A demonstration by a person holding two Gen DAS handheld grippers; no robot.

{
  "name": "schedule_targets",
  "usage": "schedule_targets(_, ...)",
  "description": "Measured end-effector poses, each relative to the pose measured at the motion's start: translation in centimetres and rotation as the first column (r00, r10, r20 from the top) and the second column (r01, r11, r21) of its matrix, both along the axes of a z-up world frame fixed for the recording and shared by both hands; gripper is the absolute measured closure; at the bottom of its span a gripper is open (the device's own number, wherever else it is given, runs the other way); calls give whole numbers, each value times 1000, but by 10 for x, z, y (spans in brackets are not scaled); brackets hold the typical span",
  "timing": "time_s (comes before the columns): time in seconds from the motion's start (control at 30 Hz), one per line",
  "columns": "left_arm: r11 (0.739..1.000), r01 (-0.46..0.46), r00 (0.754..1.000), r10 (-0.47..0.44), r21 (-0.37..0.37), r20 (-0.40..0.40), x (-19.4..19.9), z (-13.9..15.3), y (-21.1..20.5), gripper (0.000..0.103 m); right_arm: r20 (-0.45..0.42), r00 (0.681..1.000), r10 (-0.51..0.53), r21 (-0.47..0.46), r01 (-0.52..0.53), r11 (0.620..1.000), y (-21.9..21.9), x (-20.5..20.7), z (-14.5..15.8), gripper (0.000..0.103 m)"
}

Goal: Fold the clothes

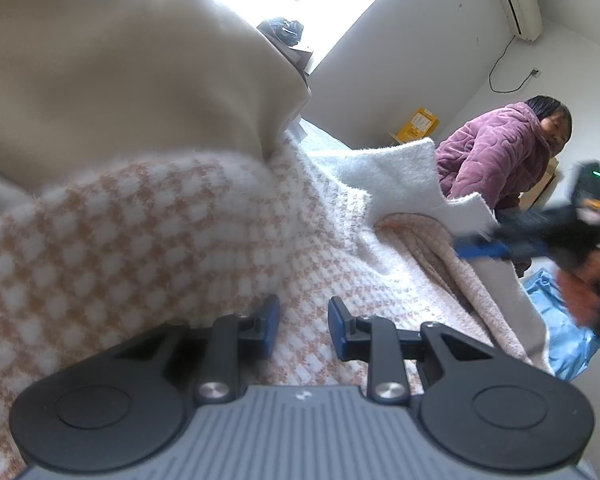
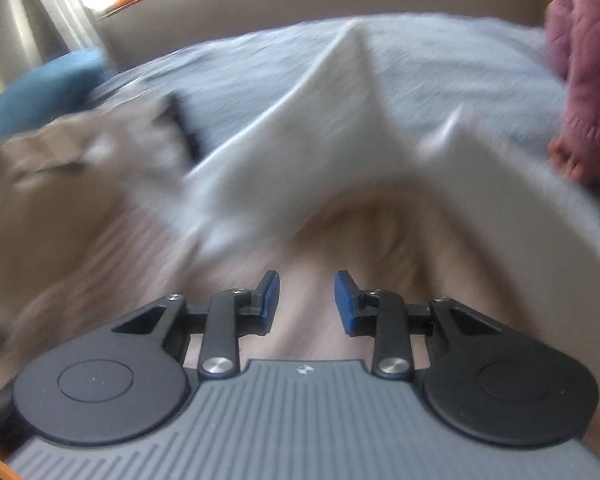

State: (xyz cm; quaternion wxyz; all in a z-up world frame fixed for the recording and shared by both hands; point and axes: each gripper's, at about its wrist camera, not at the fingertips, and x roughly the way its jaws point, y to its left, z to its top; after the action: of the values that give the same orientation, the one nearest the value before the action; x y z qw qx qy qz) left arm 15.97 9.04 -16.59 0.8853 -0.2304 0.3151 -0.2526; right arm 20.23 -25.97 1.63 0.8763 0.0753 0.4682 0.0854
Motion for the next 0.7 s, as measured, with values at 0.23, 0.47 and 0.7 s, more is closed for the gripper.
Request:
schedule_targets(0.23,993,-33,994,21,117,104,-26,44,-17,42,31,998,62,182,-67,981,22,-109,-7,80)
schedule_targets(0.47,919,100,994,-106,381,-6,2,36,-80,42,117,977,176,31,-181,983,67,-126,-57,86)
schedule_targets(0.7,931,29,1000,-31,363,-1,-14,56,-86,41,159,985,63,111,-81,990,40,-154,-41,86)
